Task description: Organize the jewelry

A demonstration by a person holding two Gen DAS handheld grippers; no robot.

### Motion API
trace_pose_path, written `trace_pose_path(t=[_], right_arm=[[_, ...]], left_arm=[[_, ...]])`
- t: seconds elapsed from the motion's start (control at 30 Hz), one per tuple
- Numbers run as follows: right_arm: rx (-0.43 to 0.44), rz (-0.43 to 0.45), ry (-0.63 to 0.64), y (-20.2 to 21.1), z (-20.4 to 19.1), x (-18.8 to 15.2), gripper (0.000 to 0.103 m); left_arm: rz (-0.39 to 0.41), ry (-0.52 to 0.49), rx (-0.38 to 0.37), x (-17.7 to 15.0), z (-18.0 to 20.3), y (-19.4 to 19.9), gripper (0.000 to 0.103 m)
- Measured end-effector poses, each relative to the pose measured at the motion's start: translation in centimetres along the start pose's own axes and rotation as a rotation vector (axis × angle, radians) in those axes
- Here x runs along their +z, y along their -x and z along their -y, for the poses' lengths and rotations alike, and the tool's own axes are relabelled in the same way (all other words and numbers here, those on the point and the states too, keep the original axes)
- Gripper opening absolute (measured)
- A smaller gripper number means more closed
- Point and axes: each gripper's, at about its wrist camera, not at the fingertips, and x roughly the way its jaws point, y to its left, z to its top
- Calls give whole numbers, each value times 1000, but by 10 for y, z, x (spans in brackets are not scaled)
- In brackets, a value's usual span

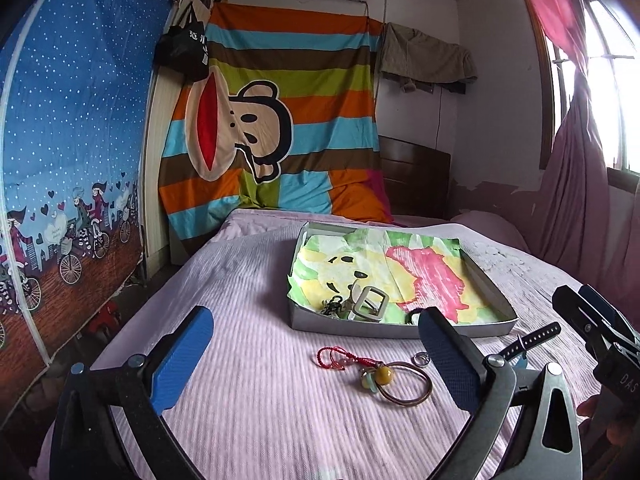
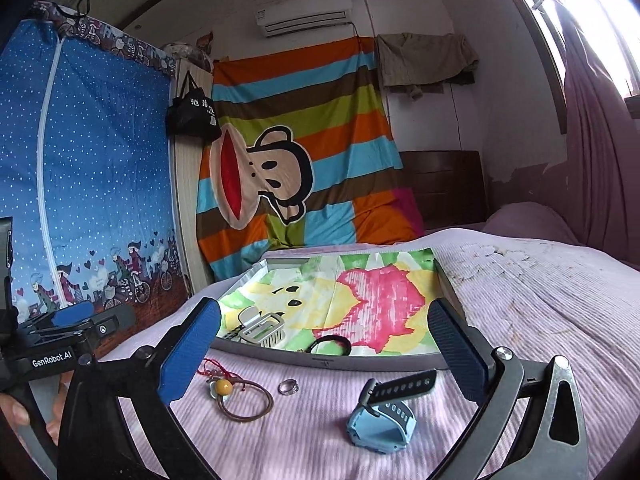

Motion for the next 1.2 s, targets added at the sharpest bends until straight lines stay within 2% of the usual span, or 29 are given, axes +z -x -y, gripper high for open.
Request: trace_pose_path(t=[0.33, 0.63, 0.83, 1.2], right_arm=[[-10, -12, 29, 28, 15, -12, 102], [-24, -35, 54, 35, 18, -23, 102], [-28, -75, 55, 35, 23, -30, 102], [-25, -175, 55, 19, 33, -43, 102]], left_arm=[[9, -30, -4, -18, 8, 13, 103], [-10, -55, -6, -28, 15, 17, 103], [-43, -65, -24, -32, 18, 19, 103], [-168, -75, -90, -35, 21, 3, 103]])
